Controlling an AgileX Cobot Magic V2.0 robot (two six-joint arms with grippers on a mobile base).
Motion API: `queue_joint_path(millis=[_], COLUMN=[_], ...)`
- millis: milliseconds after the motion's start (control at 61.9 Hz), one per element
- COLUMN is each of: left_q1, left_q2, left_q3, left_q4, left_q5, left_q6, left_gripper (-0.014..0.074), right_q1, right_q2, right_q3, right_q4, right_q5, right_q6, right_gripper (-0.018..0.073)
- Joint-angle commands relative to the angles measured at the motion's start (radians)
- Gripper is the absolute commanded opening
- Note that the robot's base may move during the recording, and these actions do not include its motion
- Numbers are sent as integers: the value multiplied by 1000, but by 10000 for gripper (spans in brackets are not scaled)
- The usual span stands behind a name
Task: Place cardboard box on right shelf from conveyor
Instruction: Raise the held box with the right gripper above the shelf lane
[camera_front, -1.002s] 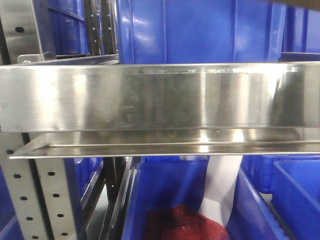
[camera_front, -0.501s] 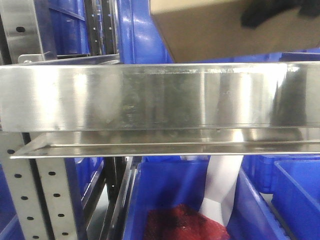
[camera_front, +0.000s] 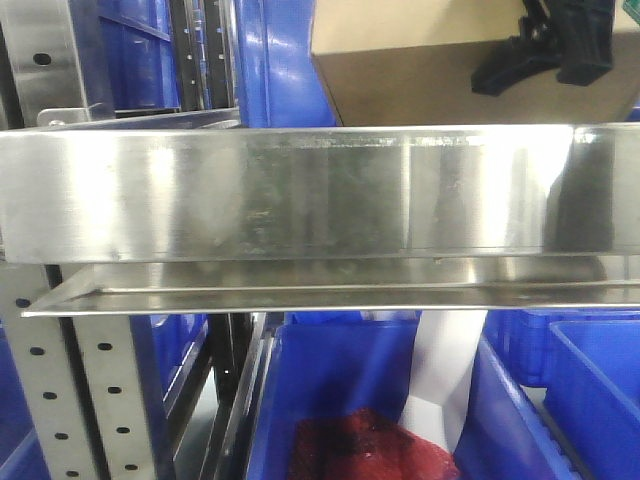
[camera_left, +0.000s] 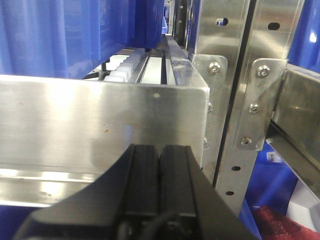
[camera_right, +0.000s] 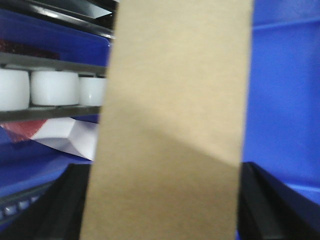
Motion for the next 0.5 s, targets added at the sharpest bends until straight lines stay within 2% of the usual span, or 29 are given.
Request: queue_joint_path(millis=[0,210,356,485], left_q1=[2,2,2,2], left_q2=[-14,-14,-14,-14], left_q3=[9,9,9,9], left_q4=[-6,-6,-6,-6], left_q5=[-89,-89,-89,-89], left_q6=[0,0,0,0], left_gripper=[-116,-116,-116,-116], right_q1=[-5,-1,5,5], right_q2=[-31,-47,-72,-96], right_q3=[-40,-40,-40,-38], right_q4=[-1,49,110,182], right_q5=[-68,-52,7,46], right_q6=[26,52,84,159], right_gripper=[627,627,627,627])
